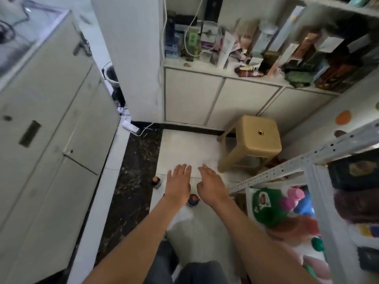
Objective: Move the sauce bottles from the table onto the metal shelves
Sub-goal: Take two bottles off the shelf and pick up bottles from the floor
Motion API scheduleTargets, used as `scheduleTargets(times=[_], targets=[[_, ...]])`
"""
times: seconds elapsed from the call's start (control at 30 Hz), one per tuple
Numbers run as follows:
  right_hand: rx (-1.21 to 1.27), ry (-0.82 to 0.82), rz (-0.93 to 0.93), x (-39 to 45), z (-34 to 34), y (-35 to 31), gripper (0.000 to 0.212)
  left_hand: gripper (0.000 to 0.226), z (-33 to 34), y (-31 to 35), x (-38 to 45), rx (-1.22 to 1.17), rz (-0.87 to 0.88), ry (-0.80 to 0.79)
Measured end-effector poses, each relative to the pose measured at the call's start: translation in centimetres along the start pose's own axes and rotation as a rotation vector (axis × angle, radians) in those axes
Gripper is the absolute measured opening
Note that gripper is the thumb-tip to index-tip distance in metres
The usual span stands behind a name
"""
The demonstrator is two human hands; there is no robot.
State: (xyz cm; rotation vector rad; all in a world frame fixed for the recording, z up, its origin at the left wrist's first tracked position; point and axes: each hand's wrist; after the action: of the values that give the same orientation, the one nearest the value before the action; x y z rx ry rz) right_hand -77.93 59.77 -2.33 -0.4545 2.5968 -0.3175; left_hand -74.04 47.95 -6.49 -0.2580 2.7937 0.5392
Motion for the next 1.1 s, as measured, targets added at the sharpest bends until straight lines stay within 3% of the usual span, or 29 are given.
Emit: scheduleTargets(times=[0.5,0.63,0.8,1.1], targets=[[0.041,-0.304,-0.075,9.7,9.1,6.3,0.056,0.064,9.9,-0.8,3.5,-0.057,-0.343,-0.249],[0.017,-0.336,-0.043,14.7,16.8,10.0,0.053,0.062,17.2,-1.9,8.3,-0.125,-0.424,-0.268],[0.07,-0.316,0.048,19.8,26.5,14.2,0.04,0.059,26.5,-6.1,12.8,-0.066,-0.395,-0.31],[0.029,-0.407,0.136,26.1,42.3,21.6,0.057,0.054,41.3,-16.3,18.1,-0.089,-0.486,-0.354]])
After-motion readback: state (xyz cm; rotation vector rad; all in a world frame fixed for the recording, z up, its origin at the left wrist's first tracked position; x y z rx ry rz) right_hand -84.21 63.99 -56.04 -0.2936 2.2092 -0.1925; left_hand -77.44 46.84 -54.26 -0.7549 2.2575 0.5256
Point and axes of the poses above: each hand's wrist, its own x-axis towards the middle knuckle, its own z-axis out of the palm, y = z × x
